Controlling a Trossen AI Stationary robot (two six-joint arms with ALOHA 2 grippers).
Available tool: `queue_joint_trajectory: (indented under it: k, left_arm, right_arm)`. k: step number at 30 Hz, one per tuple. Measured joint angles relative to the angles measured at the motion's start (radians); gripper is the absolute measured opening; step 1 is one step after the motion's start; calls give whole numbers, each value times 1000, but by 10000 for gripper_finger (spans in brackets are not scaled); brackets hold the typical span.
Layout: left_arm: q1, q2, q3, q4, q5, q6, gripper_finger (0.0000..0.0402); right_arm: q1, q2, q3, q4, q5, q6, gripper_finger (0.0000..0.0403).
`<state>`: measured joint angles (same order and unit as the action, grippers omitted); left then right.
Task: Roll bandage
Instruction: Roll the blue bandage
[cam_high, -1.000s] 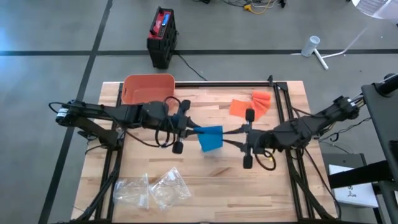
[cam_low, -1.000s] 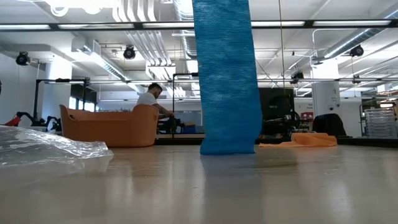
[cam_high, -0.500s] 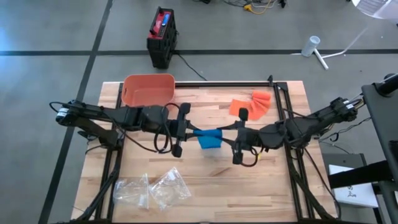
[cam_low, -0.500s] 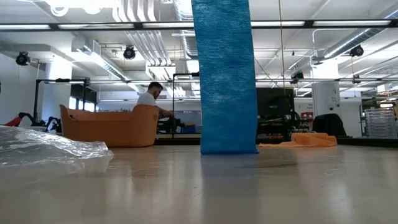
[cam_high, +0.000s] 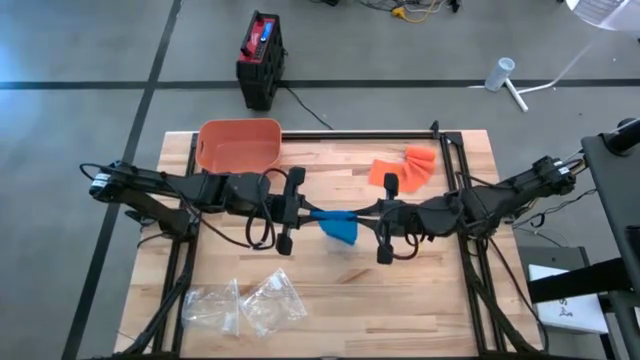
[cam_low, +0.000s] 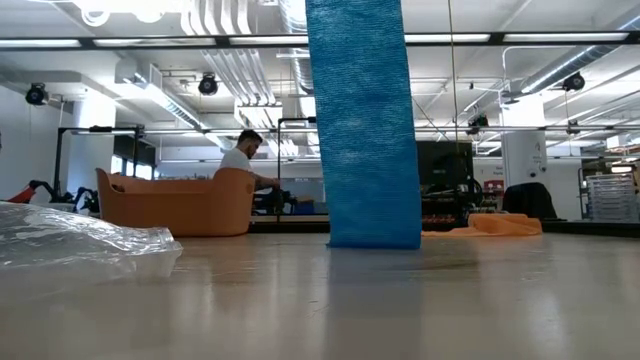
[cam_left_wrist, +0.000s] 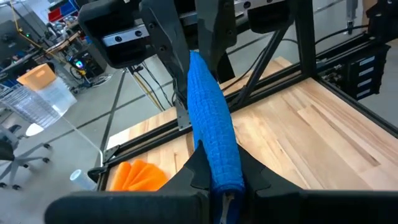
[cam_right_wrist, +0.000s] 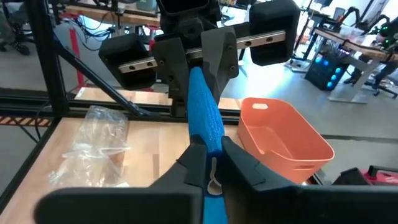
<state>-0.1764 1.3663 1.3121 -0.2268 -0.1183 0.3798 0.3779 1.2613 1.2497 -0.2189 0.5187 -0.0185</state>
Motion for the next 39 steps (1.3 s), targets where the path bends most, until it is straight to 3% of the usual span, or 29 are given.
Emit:
queue_joint_trajectory:
  k: [9, 14, 22, 32, 36, 39]
  left_arm:
    - [0, 0, 0, -1, -5, -14, 11]
    - [0, 0, 0, 7, -15, -17, 11]
    - [2, 0, 0, 3, -23, -27, 26]
    - [0, 0, 1, -1, -13, -46, 13]
    - [0, 0, 1, 2, -14, -63, 21]
    - [0, 0, 2, 4, -13, -82, 23]
  right_arm:
    - [4, -7, 65, -59, -63, -2, 167]
    - [-15, 28, 65, 12, -47, 25, 192]
    - [-66, 80, 68, -24, 0, 110, 154]
    - [-74, 52, 68, -38, -105, 73, 20]
    - [-73, 46, 68, -41, -108, 69, 20]
    - [-72, 38, 68, -39, -109, 65, 63]
